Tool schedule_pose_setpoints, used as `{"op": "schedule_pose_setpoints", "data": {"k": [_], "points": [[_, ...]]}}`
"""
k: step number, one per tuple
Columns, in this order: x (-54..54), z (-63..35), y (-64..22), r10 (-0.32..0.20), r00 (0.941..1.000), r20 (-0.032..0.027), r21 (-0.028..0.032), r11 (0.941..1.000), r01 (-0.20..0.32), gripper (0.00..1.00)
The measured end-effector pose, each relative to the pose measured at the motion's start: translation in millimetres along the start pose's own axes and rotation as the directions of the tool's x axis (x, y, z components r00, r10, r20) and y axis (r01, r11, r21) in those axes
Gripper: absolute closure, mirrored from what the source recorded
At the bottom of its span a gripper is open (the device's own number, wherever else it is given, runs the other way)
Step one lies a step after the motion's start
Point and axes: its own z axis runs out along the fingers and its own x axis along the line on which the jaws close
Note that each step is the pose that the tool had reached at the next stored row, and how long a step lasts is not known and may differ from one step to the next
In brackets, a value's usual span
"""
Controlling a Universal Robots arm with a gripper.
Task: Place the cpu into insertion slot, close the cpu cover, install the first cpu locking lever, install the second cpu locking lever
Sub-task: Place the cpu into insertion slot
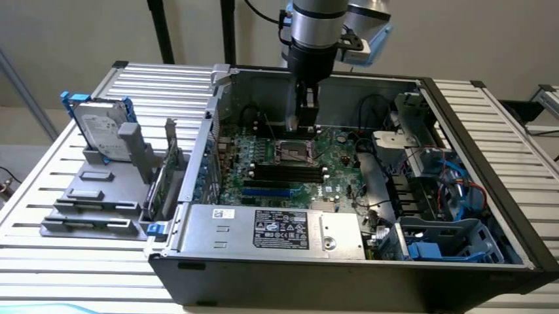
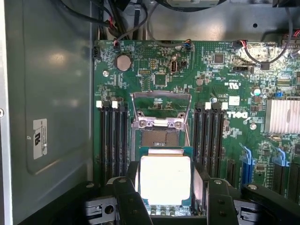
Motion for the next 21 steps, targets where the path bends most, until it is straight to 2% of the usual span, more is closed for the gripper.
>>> {"op": "schedule_pose_setpoints", "data": {"k": [21], "points": [[4.6, 38.4, 0.7, 0.000, 1.0000, 0.0000, 0.0020, 1.0000, 0.000, 0.46]]}}
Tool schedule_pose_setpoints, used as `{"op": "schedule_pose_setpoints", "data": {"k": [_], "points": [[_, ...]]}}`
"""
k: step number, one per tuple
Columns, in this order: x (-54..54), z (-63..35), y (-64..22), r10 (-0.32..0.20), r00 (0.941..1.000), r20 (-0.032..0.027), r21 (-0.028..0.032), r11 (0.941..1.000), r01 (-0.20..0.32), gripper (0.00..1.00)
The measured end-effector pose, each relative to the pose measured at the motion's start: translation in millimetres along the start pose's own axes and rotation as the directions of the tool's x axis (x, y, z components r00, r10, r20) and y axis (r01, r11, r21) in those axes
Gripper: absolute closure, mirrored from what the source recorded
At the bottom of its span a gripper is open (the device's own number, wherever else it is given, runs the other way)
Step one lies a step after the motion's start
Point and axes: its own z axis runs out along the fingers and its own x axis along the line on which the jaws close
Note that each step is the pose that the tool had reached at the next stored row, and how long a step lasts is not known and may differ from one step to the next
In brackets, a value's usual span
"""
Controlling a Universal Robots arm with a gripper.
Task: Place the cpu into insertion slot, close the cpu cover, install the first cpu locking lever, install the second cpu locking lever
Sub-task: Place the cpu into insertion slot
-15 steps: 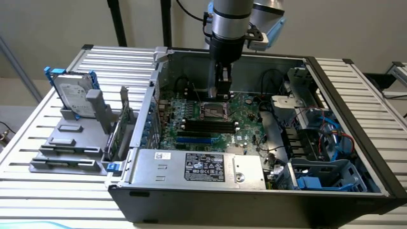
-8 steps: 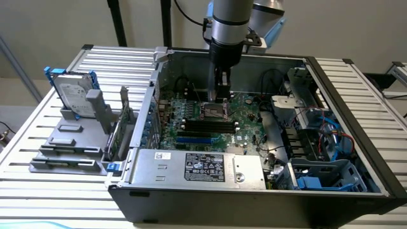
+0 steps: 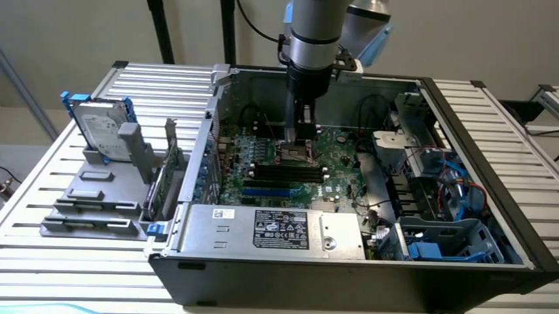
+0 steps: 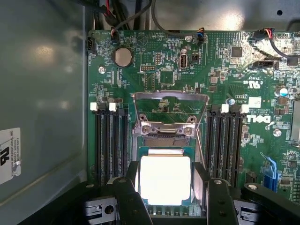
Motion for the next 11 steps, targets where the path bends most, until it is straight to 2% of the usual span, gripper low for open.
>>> {"op": "schedule_pose_setpoints", "data": {"k": [11], "points": [[1.5, 20.0, -0.2, 0.000, 1.0000, 0.0000, 0.0081, 1.0000, 0.000, 0.46]]}}
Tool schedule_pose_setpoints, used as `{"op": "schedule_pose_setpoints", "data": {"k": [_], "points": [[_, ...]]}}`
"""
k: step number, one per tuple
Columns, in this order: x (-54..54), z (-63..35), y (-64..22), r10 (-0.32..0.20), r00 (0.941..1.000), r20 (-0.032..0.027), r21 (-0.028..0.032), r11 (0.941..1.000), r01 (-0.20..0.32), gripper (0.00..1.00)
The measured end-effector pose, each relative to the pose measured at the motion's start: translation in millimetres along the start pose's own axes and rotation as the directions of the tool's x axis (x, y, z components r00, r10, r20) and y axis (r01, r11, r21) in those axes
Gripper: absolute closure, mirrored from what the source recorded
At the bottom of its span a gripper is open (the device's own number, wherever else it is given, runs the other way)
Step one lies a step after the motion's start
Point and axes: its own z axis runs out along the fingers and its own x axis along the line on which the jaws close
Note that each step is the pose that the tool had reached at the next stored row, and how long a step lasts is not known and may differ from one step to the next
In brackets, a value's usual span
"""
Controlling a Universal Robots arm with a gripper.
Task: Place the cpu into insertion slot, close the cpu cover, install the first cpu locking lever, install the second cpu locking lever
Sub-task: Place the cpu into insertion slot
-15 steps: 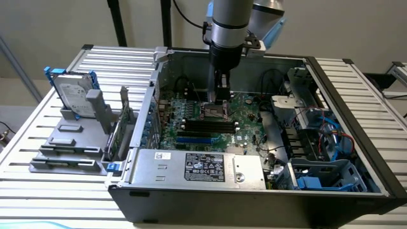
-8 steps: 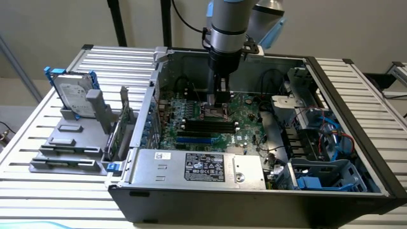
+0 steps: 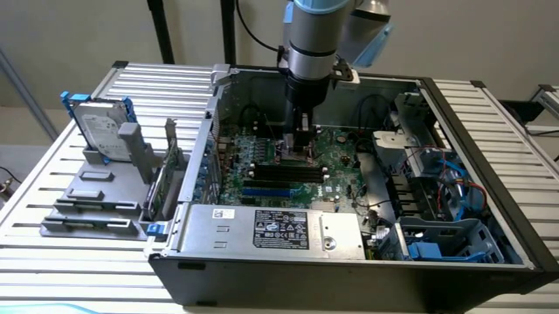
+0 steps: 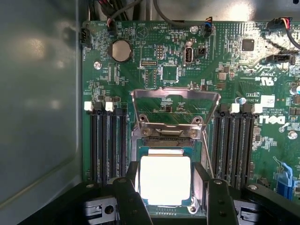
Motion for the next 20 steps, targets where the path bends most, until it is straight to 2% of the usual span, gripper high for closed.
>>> {"op": "schedule_pose_setpoints", "data": {"k": [6, 14, 18, 20], "points": [[0.1, 7.0, 0.0, 0.001, 1.0000, 0.0001, 0.0117, 0.9999, -0.001, 0.46], [0.1, 8.0, 0.1, 0.001, 1.0000, -0.0001, 0.0121, 0.9999, -0.001, 0.46], [0.0, 9.0, 0.1, 0.001, 1.0000, 0.0024, 0.0123, 0.9999, -0.001, 0.46], [0.0, 9.3, 0.1, 0.001, 1.0000, 0.0060, 0.0124, 0.9999, -0.001, 0.46]]}}
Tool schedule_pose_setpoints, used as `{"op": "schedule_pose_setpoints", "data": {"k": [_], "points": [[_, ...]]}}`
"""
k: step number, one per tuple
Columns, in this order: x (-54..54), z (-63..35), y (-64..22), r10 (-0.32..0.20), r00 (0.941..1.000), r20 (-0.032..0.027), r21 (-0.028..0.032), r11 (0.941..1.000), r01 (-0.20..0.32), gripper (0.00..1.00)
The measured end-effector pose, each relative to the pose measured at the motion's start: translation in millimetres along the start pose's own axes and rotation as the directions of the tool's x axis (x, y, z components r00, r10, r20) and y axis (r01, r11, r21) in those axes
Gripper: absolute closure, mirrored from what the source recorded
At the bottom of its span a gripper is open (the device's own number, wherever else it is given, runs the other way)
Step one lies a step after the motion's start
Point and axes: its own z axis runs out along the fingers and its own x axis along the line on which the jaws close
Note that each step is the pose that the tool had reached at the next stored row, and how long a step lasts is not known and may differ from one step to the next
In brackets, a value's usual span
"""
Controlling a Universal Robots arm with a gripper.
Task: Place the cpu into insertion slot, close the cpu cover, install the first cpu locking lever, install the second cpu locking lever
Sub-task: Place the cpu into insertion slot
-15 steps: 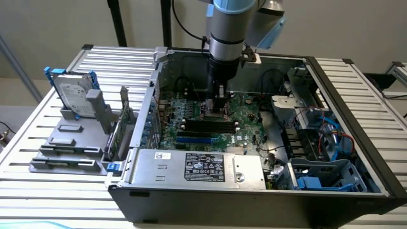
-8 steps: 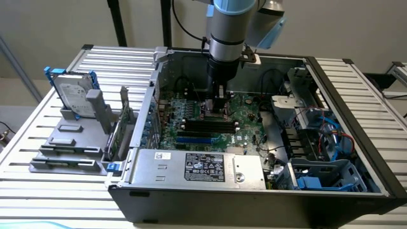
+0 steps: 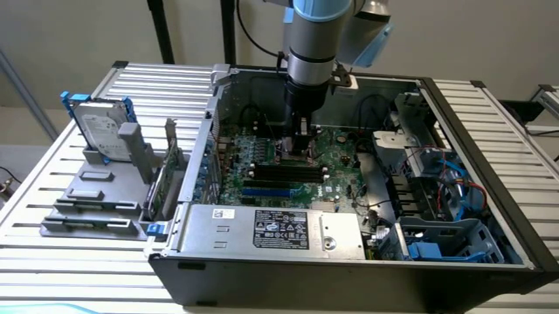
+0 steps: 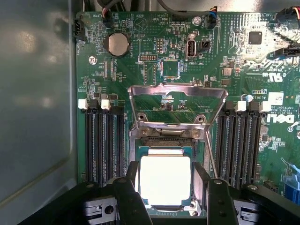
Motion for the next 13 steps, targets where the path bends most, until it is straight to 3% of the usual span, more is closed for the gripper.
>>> {"op": "schedule_pose_setpoints", "data": {"k": [7, 13], "points": [[0.0, 1.1, 0.2, 0.000, 0.9999, 0.0150, -0.0002, 1.0000, 0.000, 0.46], [-0.1, 2.8, 0.3, 0.000, 0.9998, 0.0208, -0.0002, 1.0000, 0.000, 0.46]]}}
